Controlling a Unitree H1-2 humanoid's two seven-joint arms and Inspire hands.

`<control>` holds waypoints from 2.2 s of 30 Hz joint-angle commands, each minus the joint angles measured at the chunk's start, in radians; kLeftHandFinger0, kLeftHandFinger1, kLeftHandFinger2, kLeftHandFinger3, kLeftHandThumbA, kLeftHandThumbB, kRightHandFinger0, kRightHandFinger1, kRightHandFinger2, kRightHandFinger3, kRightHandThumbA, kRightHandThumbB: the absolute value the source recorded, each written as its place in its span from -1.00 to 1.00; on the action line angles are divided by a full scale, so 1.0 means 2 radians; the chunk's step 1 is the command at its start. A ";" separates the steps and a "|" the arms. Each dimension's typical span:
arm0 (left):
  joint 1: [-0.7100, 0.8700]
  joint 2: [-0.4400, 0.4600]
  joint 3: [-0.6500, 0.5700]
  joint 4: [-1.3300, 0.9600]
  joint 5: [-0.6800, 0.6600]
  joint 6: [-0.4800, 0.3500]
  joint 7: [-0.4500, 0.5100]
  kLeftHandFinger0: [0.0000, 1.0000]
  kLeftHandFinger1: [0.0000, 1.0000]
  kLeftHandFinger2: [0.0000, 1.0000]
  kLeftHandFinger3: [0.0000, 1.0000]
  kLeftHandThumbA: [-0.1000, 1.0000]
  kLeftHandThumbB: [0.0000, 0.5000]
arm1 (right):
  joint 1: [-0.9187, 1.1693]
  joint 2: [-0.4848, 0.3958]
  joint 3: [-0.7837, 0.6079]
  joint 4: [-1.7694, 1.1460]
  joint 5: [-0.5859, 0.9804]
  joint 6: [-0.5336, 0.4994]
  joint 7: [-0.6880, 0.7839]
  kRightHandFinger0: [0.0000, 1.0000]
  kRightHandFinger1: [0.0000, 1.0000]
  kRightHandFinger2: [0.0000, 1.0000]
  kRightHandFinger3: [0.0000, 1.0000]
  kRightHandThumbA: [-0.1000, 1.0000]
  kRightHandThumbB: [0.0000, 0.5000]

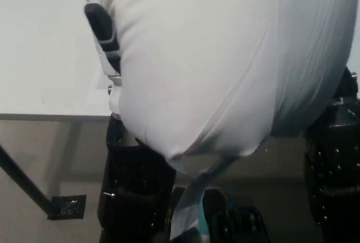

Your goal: The robot uses both hands to lift the pillow and then drops it on the table

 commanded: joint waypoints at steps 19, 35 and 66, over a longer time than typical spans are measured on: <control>-0.040 0.037 0.109 0.443 -0.068 -0.036 -0.003 1.00 1.00 1.00 1.00 1.00 -0.79 | -0.014 -0.012 0.017 0.267 0.010 -0.062 0.026 1.00 1.00 1.00 1.00 1.00 -0.03; -0.013 0.112 0.074 0.475 -0.028 -0.079 0.001 1.00 1.00 1.00 1.00 1.00 -0.56 | -0.014 -0.029 -0.005 0.269 0.031 -0.068 0.043 1.00 1.00 1.00 1.00 1.00 0.03; 0.092 0.282 0.051 0.309 0.135 -0.026 0.042 1.00 1.00 1.00 1.00 1.00 -0.50 | -0.022 -0.170 -0.063 0.269 0.054 -0.076 0.091 1.00 1.00 1.00 1.00 1.00 0.00</control>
